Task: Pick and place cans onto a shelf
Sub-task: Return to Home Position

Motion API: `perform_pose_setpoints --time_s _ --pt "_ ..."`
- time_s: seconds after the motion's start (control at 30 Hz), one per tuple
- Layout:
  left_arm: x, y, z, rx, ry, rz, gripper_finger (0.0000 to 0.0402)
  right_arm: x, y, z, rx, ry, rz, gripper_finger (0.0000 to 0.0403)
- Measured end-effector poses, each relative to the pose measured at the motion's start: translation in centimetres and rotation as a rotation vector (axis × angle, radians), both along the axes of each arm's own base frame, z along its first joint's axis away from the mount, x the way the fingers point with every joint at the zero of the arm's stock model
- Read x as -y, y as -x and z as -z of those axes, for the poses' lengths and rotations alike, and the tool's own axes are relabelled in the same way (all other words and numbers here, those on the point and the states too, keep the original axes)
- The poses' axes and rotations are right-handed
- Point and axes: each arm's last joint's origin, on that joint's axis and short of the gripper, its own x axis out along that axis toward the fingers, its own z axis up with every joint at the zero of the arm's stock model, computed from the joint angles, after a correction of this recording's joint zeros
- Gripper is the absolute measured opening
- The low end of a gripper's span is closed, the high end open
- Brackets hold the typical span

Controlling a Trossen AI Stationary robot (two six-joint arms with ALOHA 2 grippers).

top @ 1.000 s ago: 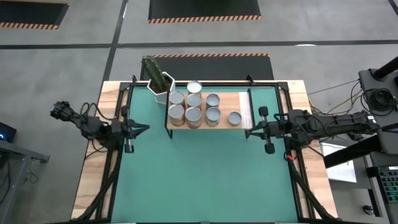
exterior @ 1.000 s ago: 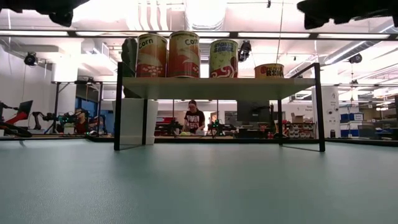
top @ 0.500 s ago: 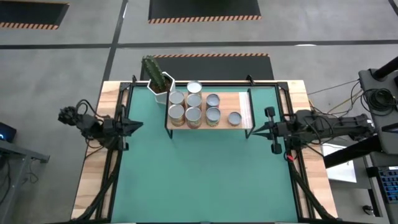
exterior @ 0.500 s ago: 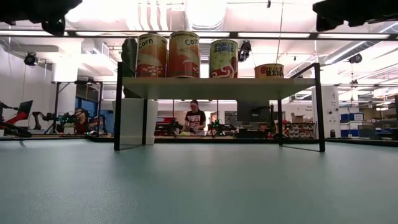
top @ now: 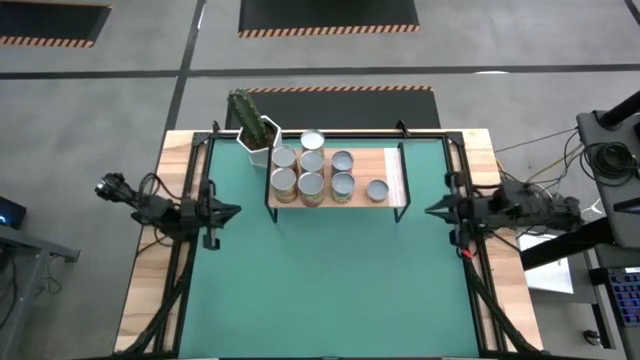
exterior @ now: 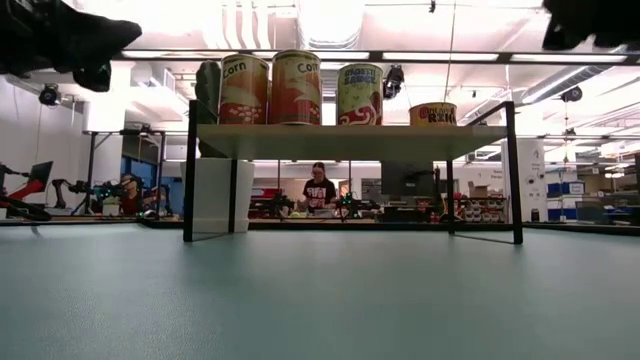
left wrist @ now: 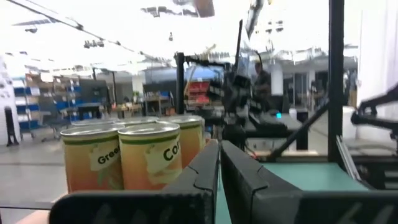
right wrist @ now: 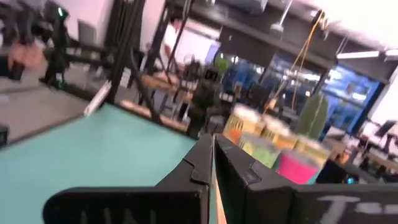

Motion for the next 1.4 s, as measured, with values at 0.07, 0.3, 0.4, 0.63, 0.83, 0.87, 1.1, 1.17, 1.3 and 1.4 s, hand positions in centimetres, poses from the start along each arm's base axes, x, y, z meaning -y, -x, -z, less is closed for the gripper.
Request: perform_pose_setpoints --time_s 0.07,0.3,0.4,0.63,0.83,0.87,1.1,1.17,1.3,1.4 --pt "0.0 -0.1 0.4 0.010 -0.009 -0.007 0.0000 0.0 -0.3 0.8 -0.019 0.001 0.003 0.0009" --pt "0.1 -0.3 0.9 -0.046 -0.033 -0.010 0.0000 -0.1 -1.6 2.6 0.032 0.000 0.002 0.0009" --pt "0.1 -0.4 1.0 -0.055 -0.040 -0.012 0.0000 -0.1 -2.1 3.8 0.115 -0.019 -0.004 0.0009" --pt "0.1 -0.3 0.7 -0.052 -0.034 -0.019 0.0000 -0.1 -2.3 4.6 0.147 -0.027 -0.005 0.0009" --pt "0.1 -0.3 0.8 -0.058 -0.037 -0.018 0.0000 -0.1 -2.4 5.0 0.100 -0.073 -0.013 0.0009" --pt "0.1 -0.3 0.8 -0.058 -0.037 -0.018 0.0000 -0.1 -2.5 5.2 0.070 -0.089 -0.015 0.0009" --pt "0.1 -0.3 0.8 -0.058 -0.037 -0.018 0.0000 -0.1 -2.7 7.1 -0.145 -0.205 -0.018 0.0009" --pt "0.1 -0.3 0.8 -0.058 -0.037 -0.018 0.0000 -0.1 -2.7 7.3 -0.170 -0.232 -0.012 0.0009" --pt "0.1 -0.3 0.8 -0.058 -0.037 -0.018 0.0000 -0.1 -2.8 7.3 -0.185 -0.244 -0.010 0.0009" --pt "0.1 -0.3 0.8 -0.059 -0.037 -0.018 0.0000 -0.1 -2.7 7.2 -0.185 -0.237 -0.013 0.0009"
